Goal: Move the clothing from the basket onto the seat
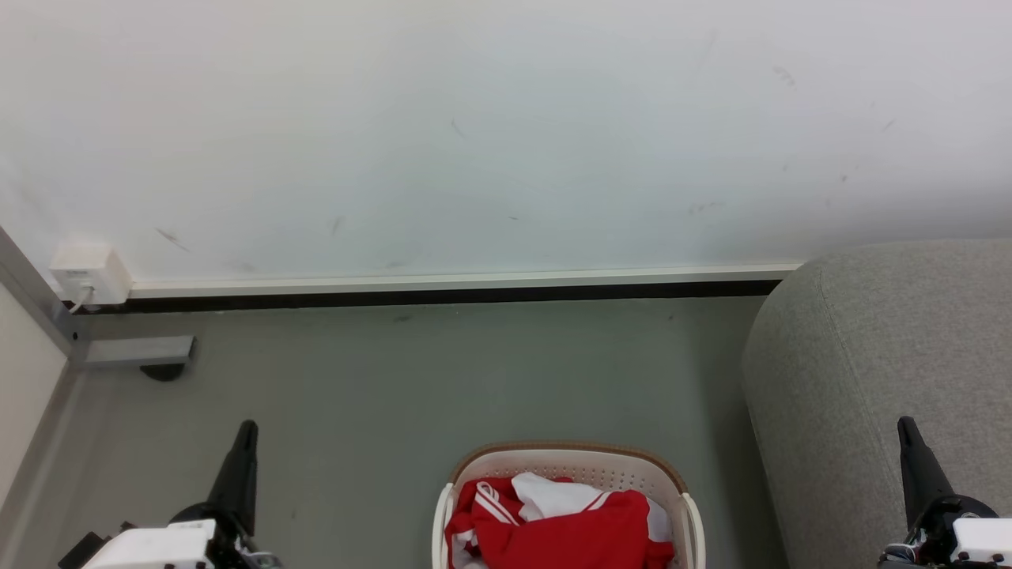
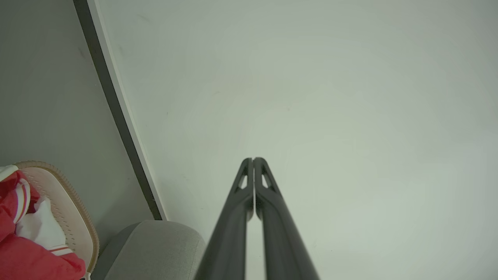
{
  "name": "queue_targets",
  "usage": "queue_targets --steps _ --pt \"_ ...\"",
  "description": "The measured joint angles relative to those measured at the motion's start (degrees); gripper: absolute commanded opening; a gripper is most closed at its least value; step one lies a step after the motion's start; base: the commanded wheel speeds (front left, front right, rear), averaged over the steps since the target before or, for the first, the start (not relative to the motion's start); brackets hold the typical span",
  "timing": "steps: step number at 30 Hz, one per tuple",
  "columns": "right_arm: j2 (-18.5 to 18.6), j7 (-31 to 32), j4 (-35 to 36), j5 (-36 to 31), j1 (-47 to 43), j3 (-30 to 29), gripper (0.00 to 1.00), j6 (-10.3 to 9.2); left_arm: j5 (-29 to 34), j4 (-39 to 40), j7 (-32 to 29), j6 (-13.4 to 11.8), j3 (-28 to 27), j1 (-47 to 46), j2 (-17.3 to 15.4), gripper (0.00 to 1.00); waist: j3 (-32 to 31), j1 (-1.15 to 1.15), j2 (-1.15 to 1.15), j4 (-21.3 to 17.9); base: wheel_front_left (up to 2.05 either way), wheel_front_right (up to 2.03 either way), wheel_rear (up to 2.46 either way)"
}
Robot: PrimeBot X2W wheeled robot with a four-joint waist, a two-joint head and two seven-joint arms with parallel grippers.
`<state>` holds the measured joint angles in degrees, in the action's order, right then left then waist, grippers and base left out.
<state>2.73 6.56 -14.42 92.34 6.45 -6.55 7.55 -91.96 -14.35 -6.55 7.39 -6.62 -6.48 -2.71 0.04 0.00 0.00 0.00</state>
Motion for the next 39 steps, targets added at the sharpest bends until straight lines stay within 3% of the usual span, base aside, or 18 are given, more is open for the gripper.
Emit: queue_targets --steps 39 --pt "0.0 0.0 0.0 0.0 0.0 0.0 0.0 0.0 0.0 0.0 0.0 0.0 0.0 -0.01 0.0 0.0 0.0 0.0 0.0 0.0 0.0 0.0 0.0"
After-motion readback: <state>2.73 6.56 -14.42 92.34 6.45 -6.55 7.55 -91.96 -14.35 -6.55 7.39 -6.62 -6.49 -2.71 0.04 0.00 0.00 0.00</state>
